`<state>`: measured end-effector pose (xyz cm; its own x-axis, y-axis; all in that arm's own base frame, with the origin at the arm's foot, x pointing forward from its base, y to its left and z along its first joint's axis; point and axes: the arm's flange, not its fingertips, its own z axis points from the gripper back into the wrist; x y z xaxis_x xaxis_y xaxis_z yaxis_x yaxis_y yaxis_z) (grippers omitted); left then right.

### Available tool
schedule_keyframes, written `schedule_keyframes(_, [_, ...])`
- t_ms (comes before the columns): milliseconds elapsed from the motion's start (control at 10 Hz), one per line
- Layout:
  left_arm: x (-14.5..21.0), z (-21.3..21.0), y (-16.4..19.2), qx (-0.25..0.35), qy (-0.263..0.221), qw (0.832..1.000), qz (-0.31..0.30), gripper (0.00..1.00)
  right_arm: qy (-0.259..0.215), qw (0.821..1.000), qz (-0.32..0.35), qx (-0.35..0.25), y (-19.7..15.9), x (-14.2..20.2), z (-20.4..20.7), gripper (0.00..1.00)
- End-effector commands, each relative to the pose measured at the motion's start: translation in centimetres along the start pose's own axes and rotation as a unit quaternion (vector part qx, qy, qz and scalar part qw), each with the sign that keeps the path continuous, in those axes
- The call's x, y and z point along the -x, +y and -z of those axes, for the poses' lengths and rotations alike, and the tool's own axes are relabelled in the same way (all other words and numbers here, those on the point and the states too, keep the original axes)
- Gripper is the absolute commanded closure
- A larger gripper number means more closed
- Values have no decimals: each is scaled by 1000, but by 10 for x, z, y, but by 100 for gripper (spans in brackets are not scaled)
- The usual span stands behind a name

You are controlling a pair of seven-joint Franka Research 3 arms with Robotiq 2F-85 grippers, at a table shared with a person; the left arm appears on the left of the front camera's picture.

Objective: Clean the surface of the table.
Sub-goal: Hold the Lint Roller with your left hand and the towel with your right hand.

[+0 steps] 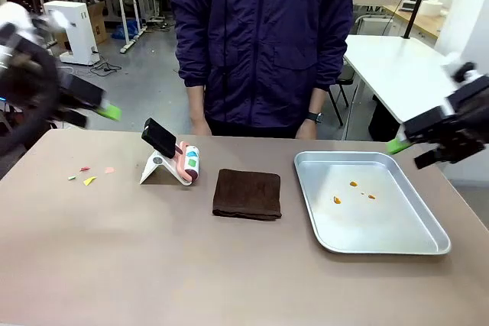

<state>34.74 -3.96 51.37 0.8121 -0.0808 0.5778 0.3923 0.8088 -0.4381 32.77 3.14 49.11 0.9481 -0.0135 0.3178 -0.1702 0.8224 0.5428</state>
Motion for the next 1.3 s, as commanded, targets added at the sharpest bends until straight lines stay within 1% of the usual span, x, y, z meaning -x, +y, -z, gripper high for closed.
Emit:
schedule_keyframes(0, [84,-36,57,48,-48,997,-33,0,-41,995,47,-79,-54,63,-15,0])
schedule_keyframes(100, [88,-50,85,64,-68,994,-62,0,-53,988,65,-128,-79,68,-30,0])
schedule_keyframes(200, [96,-63,118,85,-99,986,-104,0,-68,980,93,-161,-100,71,-38,0])
schedule_keyframes(300, [109,-70,145,109,-128,976,-138,0,-73,971,114,-200,-126,73,-44,0])
schedule_keyframes(400, [119,-71,169,125,-145,966,-172,0,-87,957,145,-234,-153,74,-48,0])
schedule_keyframes(500, [117,-56,161,136,-158,957,-201,0,-102,950,165,-246,-171,75,-48,0])
schedule_keyframes(600, [118,-40,148,147,-176,947,-226,0,-121,948,169,-241,-181,76,-44,0])
schedule_keyframes(700, [131,-34,152,152,-185,938,-250,0,-127,949,162,-239,-189,78,-42,0])
schedule_keyframes(800, [140,-26,149,148,-192,932,-270,0,-134,949,162,-236,-196,79,-41,0])
schedule_keyframes(900, [145,-24,148,133,-200,928,-285,0,-129,951,172,-224,-199,78,-40,0])
schedule_keyframes(1000, [86,-64,201,153,-179,934,-268,0,-155,956,148,-202,-197,80,-38,0])
schedule_keyframes(1100, [86,-64,201,153,-179,934,-268,0,-122,948,183,-230,-214,67,-54,0])
schedule_keyframes(1200, [86,-64,201,153,-179,934,-268,0,-122,948,183,-230,-214,67,-54,0])
